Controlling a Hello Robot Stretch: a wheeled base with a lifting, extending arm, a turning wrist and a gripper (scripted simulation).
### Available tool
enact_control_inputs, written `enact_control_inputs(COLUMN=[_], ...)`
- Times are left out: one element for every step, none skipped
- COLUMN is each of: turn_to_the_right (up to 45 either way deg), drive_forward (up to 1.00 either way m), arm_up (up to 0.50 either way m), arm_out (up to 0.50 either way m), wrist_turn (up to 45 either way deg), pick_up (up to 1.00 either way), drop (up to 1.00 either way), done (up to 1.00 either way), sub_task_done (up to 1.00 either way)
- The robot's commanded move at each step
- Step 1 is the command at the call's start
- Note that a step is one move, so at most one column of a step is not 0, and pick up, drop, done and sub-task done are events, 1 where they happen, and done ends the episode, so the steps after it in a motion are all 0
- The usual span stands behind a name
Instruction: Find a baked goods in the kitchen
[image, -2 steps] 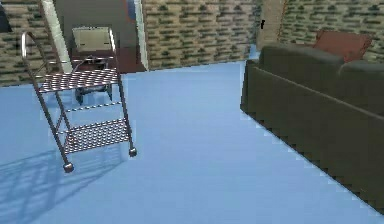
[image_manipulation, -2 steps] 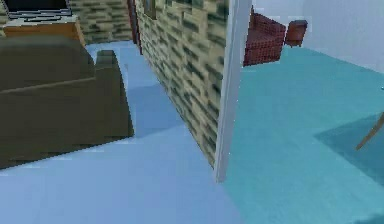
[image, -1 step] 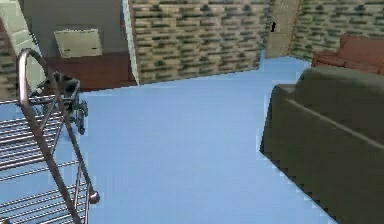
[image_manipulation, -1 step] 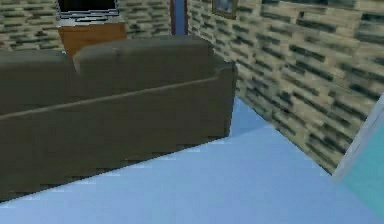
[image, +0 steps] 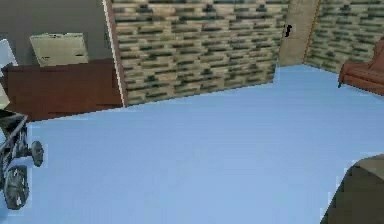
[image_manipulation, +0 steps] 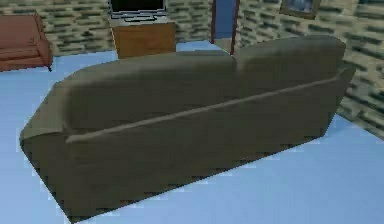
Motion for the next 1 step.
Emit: enact_control_inputs(turn_to_the_right=[0.0], drive_forward=[0.70], arm_up=[0.00], arm_out=[0.00], wrist_turn=[0.0], pick_up=[0.00], drop=[0.00], done=[0.00], sub_task_done=[0.00])
